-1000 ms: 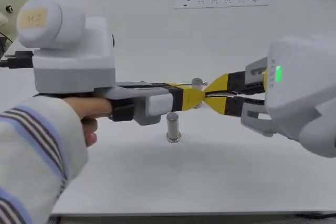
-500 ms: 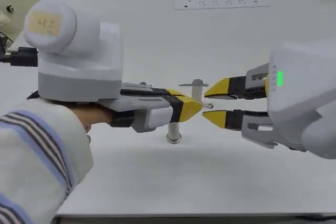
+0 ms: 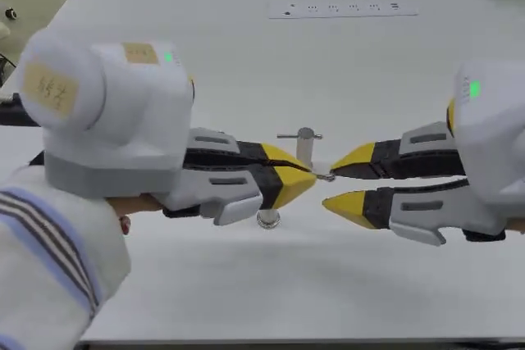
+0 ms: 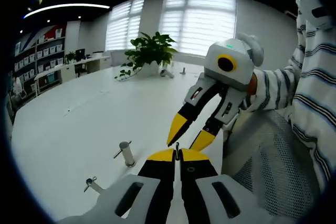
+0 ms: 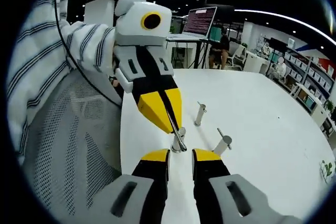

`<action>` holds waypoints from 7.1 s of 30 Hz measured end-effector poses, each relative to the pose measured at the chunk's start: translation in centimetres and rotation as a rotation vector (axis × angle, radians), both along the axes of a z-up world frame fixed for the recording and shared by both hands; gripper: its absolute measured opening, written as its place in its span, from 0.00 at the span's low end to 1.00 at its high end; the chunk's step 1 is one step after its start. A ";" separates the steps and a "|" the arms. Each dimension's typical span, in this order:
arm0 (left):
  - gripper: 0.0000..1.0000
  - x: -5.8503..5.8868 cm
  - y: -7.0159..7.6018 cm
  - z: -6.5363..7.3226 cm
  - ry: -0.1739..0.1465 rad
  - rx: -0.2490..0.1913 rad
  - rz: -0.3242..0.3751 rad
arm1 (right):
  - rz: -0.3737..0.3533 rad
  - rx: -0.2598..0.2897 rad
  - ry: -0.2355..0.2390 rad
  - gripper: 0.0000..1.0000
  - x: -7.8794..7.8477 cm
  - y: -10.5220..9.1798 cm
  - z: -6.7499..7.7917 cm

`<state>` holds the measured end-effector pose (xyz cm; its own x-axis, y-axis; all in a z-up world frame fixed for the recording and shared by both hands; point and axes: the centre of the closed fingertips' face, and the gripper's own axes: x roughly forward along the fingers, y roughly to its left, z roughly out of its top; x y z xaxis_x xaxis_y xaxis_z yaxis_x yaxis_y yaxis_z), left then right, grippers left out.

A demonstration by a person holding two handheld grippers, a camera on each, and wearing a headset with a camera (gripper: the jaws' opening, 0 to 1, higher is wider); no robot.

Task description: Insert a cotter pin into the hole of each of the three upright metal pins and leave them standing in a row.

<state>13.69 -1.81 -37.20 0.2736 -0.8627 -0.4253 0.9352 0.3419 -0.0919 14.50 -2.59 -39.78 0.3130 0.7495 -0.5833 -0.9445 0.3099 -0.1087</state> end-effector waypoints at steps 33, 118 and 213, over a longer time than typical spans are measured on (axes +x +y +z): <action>0.00 -3.4 0.6 -3.2 -0.065 0.207 -0.236 | 0.211 -0.067 0.063 0.00 -4.3 1.2 -2.1; 0.09 2.9 4.0 -6.3 -0.030 0.302 0.012 | 0.140 -0.152 0.051 0.00 2.3 1.9 -5.3; 0.81 0.4 6.6 -5.0 0.112 0.095 0.205 | 0.061 0.150 0.253 0.20 1.6 6.1 -7.0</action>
